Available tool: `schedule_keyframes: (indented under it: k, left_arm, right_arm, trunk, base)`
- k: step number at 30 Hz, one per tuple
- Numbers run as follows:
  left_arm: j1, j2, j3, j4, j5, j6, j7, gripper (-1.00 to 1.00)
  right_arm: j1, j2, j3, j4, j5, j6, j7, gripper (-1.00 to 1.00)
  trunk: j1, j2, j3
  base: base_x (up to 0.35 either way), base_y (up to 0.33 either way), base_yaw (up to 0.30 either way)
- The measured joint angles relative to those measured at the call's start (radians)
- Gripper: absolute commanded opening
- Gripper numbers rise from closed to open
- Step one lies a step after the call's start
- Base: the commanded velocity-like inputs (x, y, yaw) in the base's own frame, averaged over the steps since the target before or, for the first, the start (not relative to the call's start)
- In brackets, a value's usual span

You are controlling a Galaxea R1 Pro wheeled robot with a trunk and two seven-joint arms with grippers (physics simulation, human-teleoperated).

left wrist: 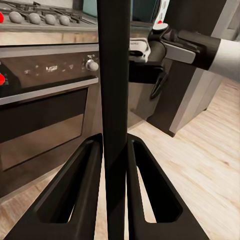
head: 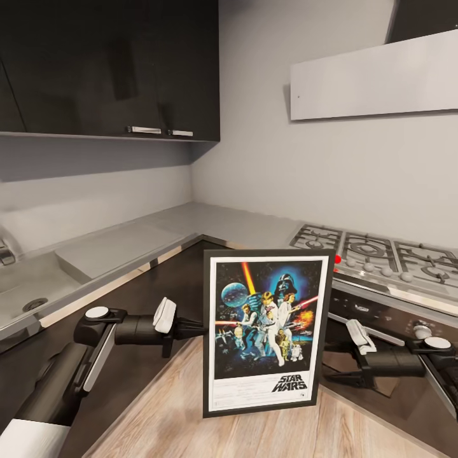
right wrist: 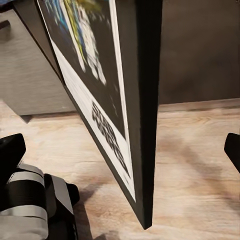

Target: Pick up the poster from the kitchen countertop and hang it on one of the wall nails in the kitchen.

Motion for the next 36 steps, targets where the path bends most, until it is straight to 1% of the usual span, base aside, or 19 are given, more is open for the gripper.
schedule_keyframes:
  k: [1,3,4,13,29,30,36]
  left_arm:
    - [0.000,0.000,0.000,-0.001,0.000,0.000,0.000,-1.00]
    - [0.000,0.000,0.000,-0.001,0.000,0.001,0.000,-1.00]
    - [0.000,0.000,0.000,-0.001,0.000,0.001,-0.001,-1.00]
    - [0.000,0.000,0.000,-0.032,0.001,0.002,-0.010,-1.00]
    - [0.000,0.000,0.002,-0.038,0.002,0.002,-0.011,-1.00]
    - [0.000,0.000,0.002,-0.038,0.002,0.002,-0.011,-1.00]
    - [0.000,0.001,0.002,-0.039,0.006,0.004,-0.018,-1.00]
  right_arm:
    - [-0.001,0.015,0.000,0.000,0.000,-0.010,-0.001,1.00]
    - [-0.001,0.025,0.000,0.000,0.001,-0.026,-0.001,1.00]
    - [-0.001,0.034,0.000,0.000,0.001,-0.040,-0.002,1.00]
    - [-0.001,0.038,0.000,0.003,0.001,-0.049,-0.003,1.00]
    - [-0.001,0.038,0.001,0.008,0.001,-0.052,-0.003,1.00]
    - [-0.001,0.038,0.000,0.008,0.001,-0.052,-0.003,-1.00]
    - [-0.002,0.037,-0.001,0.010,0.005,-0.057,-0.009,-1.00]
  trunk:
    - [0.000,0.000,0.000]
    - [0.000,0.000,0.000]
    - [0.000,0.000,0.000]
    - [0.000,0.000,0.000]
    - [0.000,0.000,0.000]
    - [0.000,0.000,0.000]
    - [0.000,0.000,0.000]
  base:
    - [0.000,0.000,0.000]
    - [0.000,0.000,0.000]
    - [0.000,0.000,0.000]
    - [0.000,0.000,0.000]
    - [0.000,0.000,0.000]
    - [0.000,0.000,0.000]
    - [0.000,0.000,0.000]
